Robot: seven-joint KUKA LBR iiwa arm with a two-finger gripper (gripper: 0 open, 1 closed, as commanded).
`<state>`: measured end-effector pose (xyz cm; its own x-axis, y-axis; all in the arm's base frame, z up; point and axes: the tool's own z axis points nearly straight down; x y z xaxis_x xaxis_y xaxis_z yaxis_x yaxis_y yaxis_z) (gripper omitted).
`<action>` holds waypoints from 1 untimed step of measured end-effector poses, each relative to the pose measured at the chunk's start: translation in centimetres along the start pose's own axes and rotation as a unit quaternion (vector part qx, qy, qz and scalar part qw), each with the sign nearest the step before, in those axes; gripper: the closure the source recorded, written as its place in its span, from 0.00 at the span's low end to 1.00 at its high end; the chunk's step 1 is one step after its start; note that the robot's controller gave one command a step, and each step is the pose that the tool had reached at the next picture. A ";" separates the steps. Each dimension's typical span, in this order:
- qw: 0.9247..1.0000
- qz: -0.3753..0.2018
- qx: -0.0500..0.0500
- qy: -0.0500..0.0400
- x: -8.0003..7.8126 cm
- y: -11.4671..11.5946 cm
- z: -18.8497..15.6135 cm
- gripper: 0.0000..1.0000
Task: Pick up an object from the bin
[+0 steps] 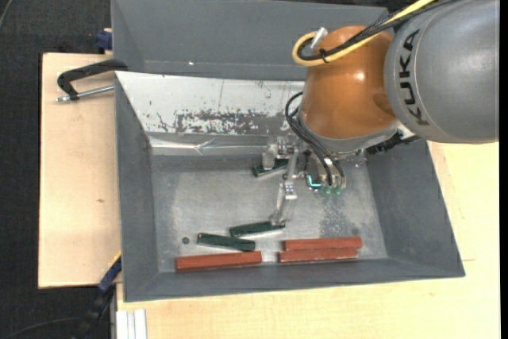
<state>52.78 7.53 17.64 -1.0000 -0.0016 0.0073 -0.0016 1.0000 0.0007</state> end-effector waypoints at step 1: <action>0.997 -0.080 0.000 0.000 3.2 0.9 10.9 0.00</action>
Offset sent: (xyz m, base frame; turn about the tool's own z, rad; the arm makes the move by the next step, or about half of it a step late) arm -0.0308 0.0082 -0.1064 -0.1605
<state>49.54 8.42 6.76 -0.9869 -0.1615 0.0066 -0.1615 0.9869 0.0012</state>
